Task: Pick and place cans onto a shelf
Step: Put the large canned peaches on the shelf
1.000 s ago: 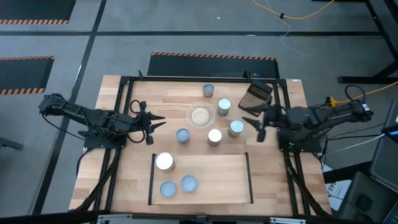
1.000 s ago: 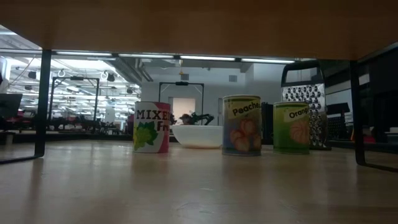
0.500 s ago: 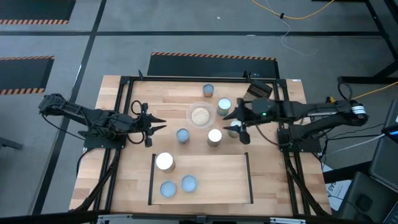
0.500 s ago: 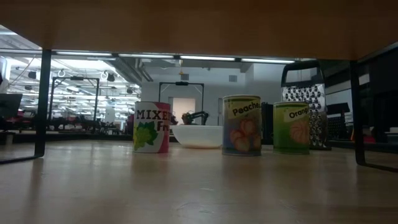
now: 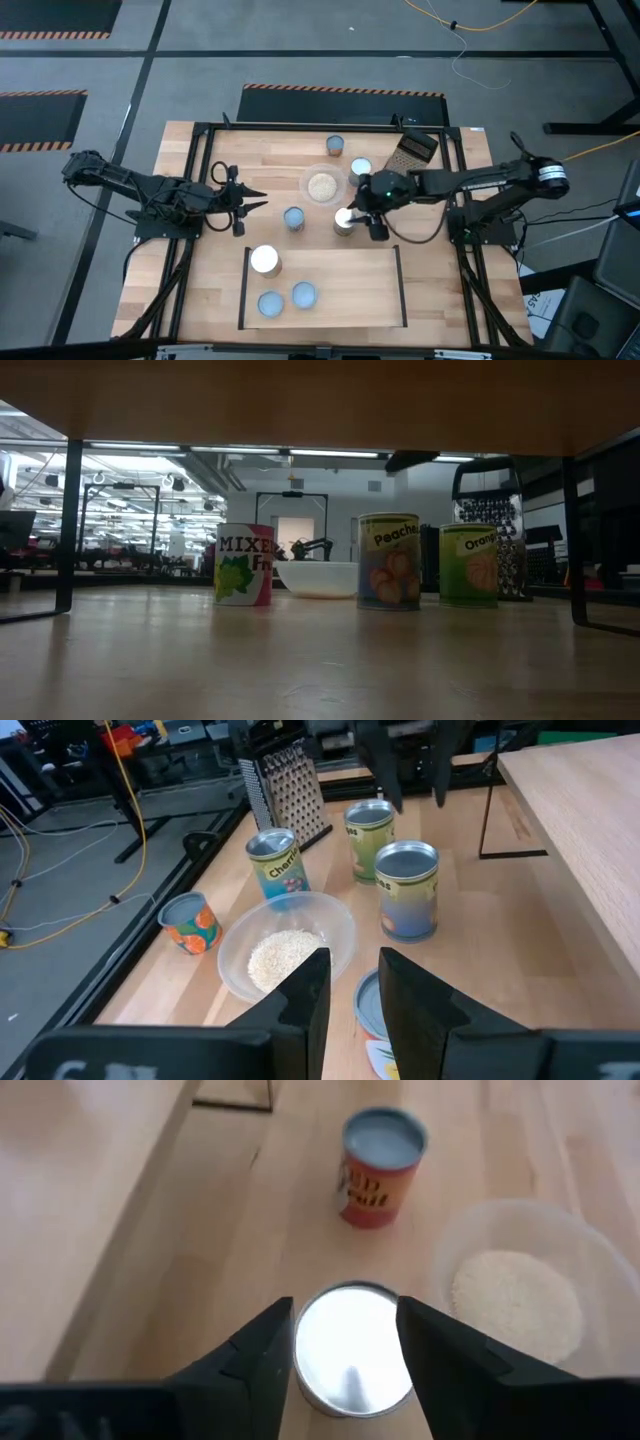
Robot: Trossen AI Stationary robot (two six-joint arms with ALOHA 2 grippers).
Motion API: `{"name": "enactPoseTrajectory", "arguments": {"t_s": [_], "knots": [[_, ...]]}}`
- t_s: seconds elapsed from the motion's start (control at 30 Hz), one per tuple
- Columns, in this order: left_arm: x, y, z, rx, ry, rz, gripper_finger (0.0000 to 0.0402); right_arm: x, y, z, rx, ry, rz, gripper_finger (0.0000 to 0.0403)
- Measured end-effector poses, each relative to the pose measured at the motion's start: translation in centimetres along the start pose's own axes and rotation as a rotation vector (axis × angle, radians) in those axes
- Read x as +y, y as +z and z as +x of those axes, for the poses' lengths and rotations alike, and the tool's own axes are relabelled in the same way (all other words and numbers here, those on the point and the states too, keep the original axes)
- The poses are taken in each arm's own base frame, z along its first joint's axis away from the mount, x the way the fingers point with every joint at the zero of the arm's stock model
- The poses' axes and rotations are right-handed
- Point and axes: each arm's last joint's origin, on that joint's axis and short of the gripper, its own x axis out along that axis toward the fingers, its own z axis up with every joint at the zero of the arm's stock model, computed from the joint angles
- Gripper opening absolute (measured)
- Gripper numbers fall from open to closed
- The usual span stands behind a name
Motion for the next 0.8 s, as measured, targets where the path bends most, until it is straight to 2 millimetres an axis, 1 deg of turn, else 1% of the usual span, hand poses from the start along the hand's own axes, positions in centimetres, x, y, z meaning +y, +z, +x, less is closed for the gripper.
{"name": "enactPoseTrajectory", "arguments": {"t_s": [0.13,0.3,0.53,0.67,0.8], "knots": [[0.0,0.0,0.0,0.0,0.0,0.0,0.0082,0.2,-0.4,1.0,0.025,0.086,-0.017,0.0165],[0.0,0.0,0.0,0.0,0.0,-0.006,0.0082,0.1,-0.8,1.9,0.057,0.095,-0.013,0.0156],[0.0,0.0,0.0,0.0,0.0,-0.023,0.0082,0.0,-1.4,3.1,0.103,0.102,-0.012,0.0155],[0.0,0.0,0.0,0.0,0.0,-0.023,0.0082,0.0,-1.8,3.7,0.124,0.108,-0.051,0.0155],[0.0,0.0,0.0,0.0,0.0,-0.023,0.0082,0.0,-2.0,4.1,0.137,0.11,-0.054,0.0155]]}}
